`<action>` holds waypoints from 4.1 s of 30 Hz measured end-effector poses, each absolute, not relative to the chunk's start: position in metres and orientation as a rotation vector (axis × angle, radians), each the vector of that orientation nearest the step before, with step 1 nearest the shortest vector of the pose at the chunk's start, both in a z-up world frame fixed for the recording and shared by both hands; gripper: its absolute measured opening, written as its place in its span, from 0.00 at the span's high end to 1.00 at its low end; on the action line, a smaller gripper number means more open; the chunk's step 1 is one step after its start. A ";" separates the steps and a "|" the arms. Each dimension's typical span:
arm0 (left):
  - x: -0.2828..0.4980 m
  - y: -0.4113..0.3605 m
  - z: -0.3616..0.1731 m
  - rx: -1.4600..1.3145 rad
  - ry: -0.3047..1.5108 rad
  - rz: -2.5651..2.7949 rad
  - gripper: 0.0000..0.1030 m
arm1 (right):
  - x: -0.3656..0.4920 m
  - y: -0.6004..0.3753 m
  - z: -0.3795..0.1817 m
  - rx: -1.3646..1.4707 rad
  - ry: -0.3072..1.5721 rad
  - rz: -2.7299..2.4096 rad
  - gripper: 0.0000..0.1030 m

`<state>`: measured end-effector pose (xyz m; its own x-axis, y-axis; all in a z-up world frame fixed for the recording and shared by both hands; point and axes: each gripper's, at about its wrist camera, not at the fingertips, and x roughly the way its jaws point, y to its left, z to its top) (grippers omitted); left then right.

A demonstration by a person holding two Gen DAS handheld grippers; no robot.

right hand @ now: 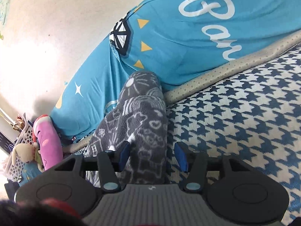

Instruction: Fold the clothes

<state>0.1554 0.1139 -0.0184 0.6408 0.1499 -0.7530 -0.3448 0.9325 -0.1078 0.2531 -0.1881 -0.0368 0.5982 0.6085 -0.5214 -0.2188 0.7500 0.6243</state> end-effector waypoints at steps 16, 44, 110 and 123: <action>0.157 0.116 -0.020 -0.247 0.836 0.269 0.00 | 0.279 -0.161 -0.055 0.472 0.729 0.616 0.59; 0.154 0.100 -0.013 -0.179 0.825 0.279 0.00 | 0.258 -0.154 -0.012 0.361 0.626 0.534 0.85; 0.093 0.016 0.025 -0.111 0.830 0.036 0.00 | 0.138 -0.381 0.012 0.552 0.566 -0.180 0.85; 0.049 0.028 0.033 -0.129 0.863 0.043 0.00 | 0.113 -0.405 0.016 0.561 0.585 -0.290 0.85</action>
<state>0.0493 0.0279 0.0334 0.6497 -0.0144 -0.7600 -0.0901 0.9913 -0.0959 0.1126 -0.4052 0.0162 0.7995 -0.1013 -0.5921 0.4098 0.8127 0.4142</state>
